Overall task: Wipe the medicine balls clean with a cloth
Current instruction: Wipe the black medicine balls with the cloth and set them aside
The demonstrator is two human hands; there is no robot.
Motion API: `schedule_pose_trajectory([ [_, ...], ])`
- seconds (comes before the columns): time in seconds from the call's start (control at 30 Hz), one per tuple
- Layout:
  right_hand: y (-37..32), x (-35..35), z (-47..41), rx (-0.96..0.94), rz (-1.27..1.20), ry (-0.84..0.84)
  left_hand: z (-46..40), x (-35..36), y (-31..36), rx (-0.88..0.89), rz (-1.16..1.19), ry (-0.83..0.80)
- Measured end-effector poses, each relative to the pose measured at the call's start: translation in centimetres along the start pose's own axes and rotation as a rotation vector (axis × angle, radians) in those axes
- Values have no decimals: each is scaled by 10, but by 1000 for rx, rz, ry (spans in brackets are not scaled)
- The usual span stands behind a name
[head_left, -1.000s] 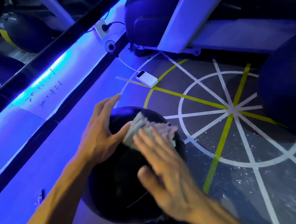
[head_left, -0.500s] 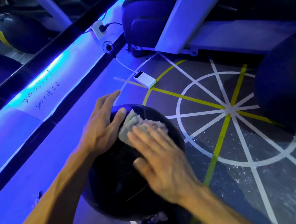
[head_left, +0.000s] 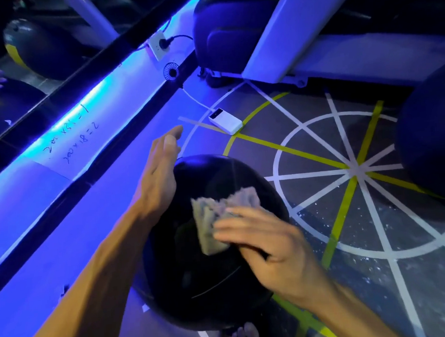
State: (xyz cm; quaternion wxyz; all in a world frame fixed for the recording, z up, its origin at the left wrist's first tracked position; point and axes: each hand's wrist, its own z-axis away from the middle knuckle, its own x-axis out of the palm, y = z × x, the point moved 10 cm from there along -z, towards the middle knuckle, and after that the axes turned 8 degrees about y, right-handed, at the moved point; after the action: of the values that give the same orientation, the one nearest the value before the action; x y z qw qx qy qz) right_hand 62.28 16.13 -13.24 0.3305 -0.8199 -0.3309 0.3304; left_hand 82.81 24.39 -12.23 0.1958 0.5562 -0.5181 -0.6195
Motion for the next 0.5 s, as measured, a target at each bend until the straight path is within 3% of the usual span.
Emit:
schedule_pose_trajectory([
  [0.07,18,-25,10,107,-34,116,-2,-6,-4,-28,26,25],
  [0.17,70,-63,-6,444,9,374,-1,-8,1,-64,113,86],
  [0.23,85,-64,-35,506,19,412,0,-4,7,-78,162,114],
  [0.33,40,-19,-60,279,-7,223,-2,8,16,-58,168,98],
  [0.43,-20,12,-14,-27,54,65,-3,13,17,67,-29,-1],
  [0.5,-7,-3,21,44,19,107,-8,3,10,136,-237,-31],
])
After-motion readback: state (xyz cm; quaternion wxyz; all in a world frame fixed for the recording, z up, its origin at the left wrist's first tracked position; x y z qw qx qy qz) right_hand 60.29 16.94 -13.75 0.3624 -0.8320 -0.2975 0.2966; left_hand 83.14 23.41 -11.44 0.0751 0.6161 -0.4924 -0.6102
